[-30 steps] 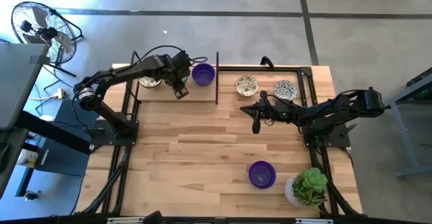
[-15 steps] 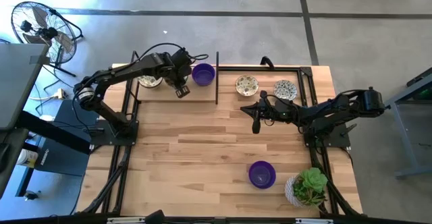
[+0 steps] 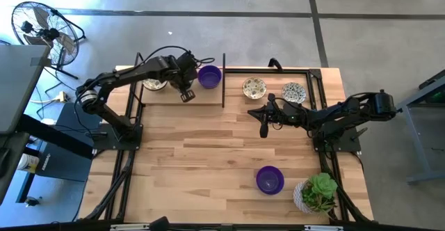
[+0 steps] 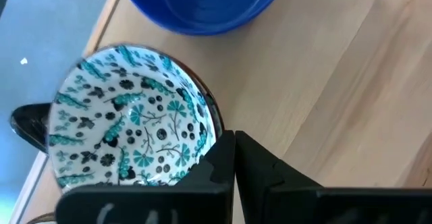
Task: Pick & Place Mini bowls
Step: Stack the bottom light blue bowl on top of the other light blue bowl on the shelf
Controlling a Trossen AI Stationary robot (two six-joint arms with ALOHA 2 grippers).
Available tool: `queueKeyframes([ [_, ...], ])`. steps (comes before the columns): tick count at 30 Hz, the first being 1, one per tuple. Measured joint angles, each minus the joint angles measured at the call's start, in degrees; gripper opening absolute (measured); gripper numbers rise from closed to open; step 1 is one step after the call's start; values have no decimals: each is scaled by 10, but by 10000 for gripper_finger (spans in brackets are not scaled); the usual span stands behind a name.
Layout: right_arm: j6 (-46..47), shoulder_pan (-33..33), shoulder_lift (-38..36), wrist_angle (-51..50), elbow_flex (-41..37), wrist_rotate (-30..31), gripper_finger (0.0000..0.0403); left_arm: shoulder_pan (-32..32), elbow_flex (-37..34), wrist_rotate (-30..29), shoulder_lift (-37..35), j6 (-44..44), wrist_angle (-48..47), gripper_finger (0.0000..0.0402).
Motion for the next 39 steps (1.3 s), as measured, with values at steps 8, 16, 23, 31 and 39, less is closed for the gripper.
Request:
queueKeyframes([
  [8,0,0,0,0,0,0,0,0,-27,-11,0,-2,13,1],
  [16,0,0,0,0,0,0,0,0,-28,-13,-36,0,17,1],
  [23,0,0,0,0,0,0,0,13,-27,-43,-51,-7,6,1],
  [31,0,0,0,0,0,0,0,18,-68,-26,-51,-12,40,1],
  [39,0,0,0,0,0,0,0,19,-89,-29,-51,-23,41,1],
])
